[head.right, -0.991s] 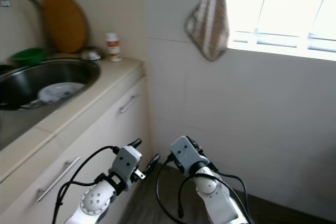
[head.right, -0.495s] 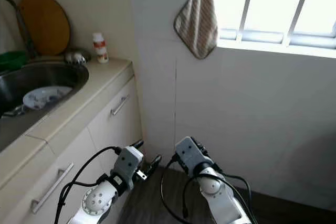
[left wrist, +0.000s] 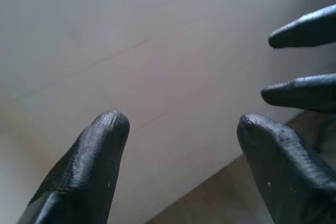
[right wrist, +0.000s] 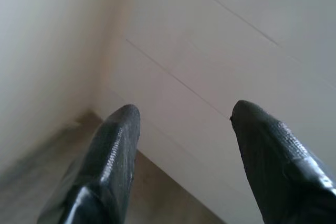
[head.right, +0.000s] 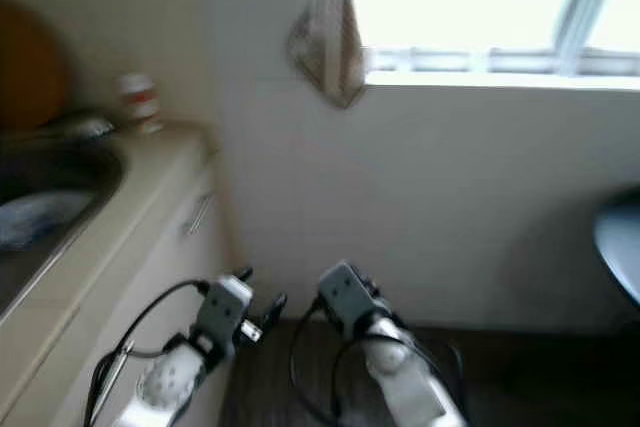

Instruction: Kitchen organization

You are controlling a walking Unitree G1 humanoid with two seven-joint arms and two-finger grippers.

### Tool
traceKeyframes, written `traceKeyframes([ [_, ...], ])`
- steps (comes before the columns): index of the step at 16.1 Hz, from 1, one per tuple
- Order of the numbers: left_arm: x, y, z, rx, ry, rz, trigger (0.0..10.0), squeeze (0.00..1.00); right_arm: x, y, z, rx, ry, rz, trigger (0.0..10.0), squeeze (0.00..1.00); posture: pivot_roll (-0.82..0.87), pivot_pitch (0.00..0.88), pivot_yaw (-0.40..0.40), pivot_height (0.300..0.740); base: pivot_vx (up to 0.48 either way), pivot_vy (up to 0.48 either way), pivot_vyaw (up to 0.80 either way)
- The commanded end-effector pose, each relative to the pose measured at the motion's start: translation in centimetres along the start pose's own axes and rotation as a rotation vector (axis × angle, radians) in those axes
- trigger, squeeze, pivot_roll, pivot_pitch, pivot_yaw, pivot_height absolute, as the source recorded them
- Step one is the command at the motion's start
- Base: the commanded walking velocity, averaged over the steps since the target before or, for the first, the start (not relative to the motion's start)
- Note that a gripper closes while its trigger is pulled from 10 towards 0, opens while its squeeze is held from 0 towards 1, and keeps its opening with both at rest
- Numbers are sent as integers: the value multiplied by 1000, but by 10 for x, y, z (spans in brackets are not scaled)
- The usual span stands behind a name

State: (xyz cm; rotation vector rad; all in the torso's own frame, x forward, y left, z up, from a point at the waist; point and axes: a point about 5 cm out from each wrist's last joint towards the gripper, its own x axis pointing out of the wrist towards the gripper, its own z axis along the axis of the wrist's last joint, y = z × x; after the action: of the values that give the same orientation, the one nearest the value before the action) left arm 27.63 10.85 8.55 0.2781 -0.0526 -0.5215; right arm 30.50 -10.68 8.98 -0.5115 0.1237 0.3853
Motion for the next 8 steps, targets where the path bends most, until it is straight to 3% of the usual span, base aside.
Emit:
traceKeyframes([
  [1, -2, -5, -2, -5, 0, -15, 10000, 0, 1, 1, 1, 12, -1, 2, 10000, 0, -1, 0, 9, 740, 0, 0, -800],
  [3, -2, -5, -3, 5, 10, -20, 10000, 0, 1, 1, 2, 7, -7, 3, 10000, 0, -1, 0, 9, 740, 0, 0, -791],
  [7, -1, -5, -4, 20, 25, -24, 10000, 0, 1, 2, 7, -17, -36, 8, 10000, 0, -1, 0, 12, 740, 0, 0, 0],
  [8, -1, -5, -5, 24, 29, -26, 10000, 0, 1, 2, 6, -14, -33, 6, 10000, 0, -3, 0, 13, 740, 0, -469, 0],
])
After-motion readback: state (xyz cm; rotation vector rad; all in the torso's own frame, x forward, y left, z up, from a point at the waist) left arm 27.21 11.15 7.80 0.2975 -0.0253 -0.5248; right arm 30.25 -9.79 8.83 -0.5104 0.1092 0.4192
